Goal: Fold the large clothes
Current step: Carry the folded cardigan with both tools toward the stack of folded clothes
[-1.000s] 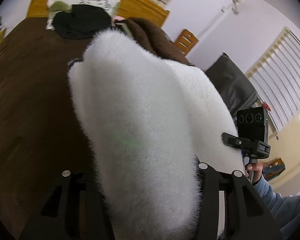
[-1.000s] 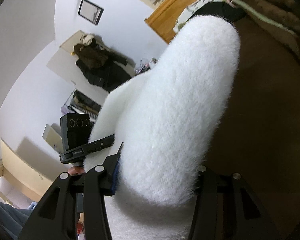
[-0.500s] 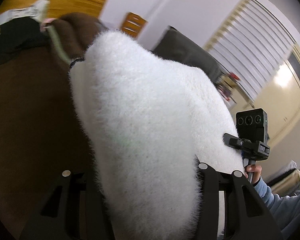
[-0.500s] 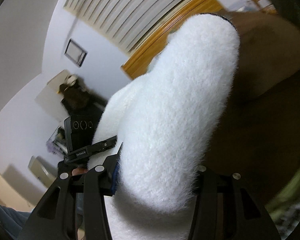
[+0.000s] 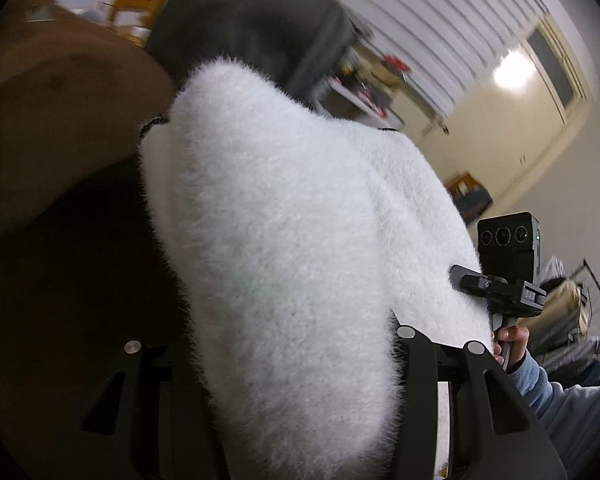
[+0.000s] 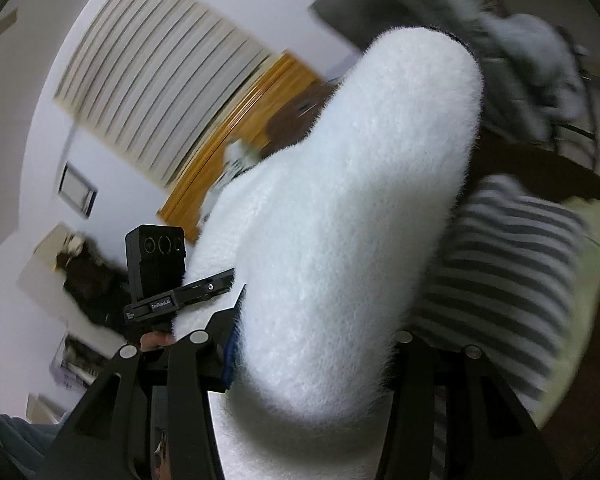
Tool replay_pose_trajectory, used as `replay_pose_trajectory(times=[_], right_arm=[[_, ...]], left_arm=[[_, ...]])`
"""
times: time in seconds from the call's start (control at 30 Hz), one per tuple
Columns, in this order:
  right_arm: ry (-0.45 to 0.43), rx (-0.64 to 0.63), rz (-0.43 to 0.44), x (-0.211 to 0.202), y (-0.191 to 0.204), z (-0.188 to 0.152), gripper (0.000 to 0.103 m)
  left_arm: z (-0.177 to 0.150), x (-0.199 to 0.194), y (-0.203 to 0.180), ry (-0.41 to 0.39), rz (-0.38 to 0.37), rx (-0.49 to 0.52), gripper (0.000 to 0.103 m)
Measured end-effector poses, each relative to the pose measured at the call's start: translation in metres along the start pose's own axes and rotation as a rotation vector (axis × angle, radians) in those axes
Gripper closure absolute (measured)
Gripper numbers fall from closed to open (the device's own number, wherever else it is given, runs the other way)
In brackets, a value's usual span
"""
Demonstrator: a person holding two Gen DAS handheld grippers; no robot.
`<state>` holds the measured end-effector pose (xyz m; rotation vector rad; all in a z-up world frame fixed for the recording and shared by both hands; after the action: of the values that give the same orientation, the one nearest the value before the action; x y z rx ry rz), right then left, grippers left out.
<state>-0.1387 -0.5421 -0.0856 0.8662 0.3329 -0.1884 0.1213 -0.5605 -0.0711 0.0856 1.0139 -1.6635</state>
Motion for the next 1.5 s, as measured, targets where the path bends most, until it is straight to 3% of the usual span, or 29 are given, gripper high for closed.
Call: replay_pose_trajectory(times=[0.17,0.33,0.53,0.93,1.5], right_arm=[[-0.076,0.085,-0.056,-0.036,-0.058,0.0,0.056],[-0.112,0.176,-0.086,-0.039,-0.113,-0.011,0.056],[-0.134,0.215,-0.076,-0.028,-0.123,-0.016,0.055],[-0.117,0.195,-0.095,-0.025,-0.113,-0.011,0.052],[-0.087,0.175,-0.159,-0.035,-0.107,-0.018,0.045]], left_arm=[[0.003,0.06,-0.023,0.097,-0.009,0.059,0.056],[-0.006,0.111,-0.014,0.173,0.009,0.043,0.054],[-0.02,0.127,-0.002,0.162,-0.007,-0.035,0.05],[-0.014,0.135,0.008,0.177,-0.021,-0.027,0.048],[-0.012,0.143,0.024,0.23,-0.062,-0.038,0.024]])
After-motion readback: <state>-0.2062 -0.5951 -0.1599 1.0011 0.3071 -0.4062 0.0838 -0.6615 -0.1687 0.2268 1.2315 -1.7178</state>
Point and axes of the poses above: each gripper's, at about its wrist camera, not at the fingertips, and x roughly the way its jaws point, y to its left, z to its top, the point moved 7 cm from there along x, roughly the way its jaws point, and after that the axes turned 4 degrees about -y, right-handed, at the moved point
